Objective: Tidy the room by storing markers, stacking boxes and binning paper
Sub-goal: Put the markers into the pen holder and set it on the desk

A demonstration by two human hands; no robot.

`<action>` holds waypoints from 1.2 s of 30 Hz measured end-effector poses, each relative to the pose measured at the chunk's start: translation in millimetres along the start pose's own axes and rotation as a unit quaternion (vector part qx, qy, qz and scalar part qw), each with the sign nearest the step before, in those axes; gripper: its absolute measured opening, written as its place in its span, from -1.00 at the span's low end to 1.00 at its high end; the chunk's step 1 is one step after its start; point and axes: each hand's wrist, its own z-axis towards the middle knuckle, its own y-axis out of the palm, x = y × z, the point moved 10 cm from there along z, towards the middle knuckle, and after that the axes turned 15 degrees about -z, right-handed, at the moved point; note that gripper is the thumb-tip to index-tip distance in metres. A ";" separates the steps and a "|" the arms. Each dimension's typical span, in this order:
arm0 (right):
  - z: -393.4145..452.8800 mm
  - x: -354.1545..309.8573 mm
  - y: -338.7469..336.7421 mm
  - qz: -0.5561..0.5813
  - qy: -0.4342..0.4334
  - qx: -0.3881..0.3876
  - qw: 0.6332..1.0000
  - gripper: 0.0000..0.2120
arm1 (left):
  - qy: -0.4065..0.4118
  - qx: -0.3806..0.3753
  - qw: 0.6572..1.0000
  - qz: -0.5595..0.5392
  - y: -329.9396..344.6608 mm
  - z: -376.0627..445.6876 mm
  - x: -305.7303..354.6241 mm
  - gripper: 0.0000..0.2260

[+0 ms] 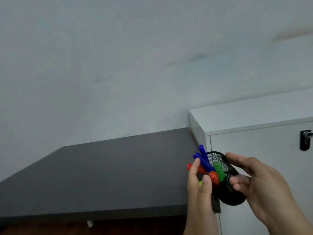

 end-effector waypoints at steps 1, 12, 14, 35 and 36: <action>1.1 -3.2 7.1 -0.007 -0.004 -0.004 1.000 -0.78 | -0.002 0.007 1.000 0.005 0.4 2.2 3.5 -0.49; 27.4 16.9 85.7 0.053 0.038 0.019 0.998 -0.79 | -0.012 -0.003 0.971 0.239 -39.1 51.4 61.8 -0.70; 31.6 25.7 104.6 0.056 0.051 0.012 0.997 -0.77 | -0.023 0.004 0.962 0.272 -58.9 60.7 63.1 -0.71; 69.9 79.5 223.2 0.001 0.063 0.053 0.997 -0.69 | -0.119 -0.027 0.966 0.228 -187.3 129.2 62.5 -0.21; 71.6 82.4 225.8 -0.009 0.063 0.052 0.997 -0.69 | -0.120 -0.026 0.966 0.227 -192.7 132.8 59.5 -0.21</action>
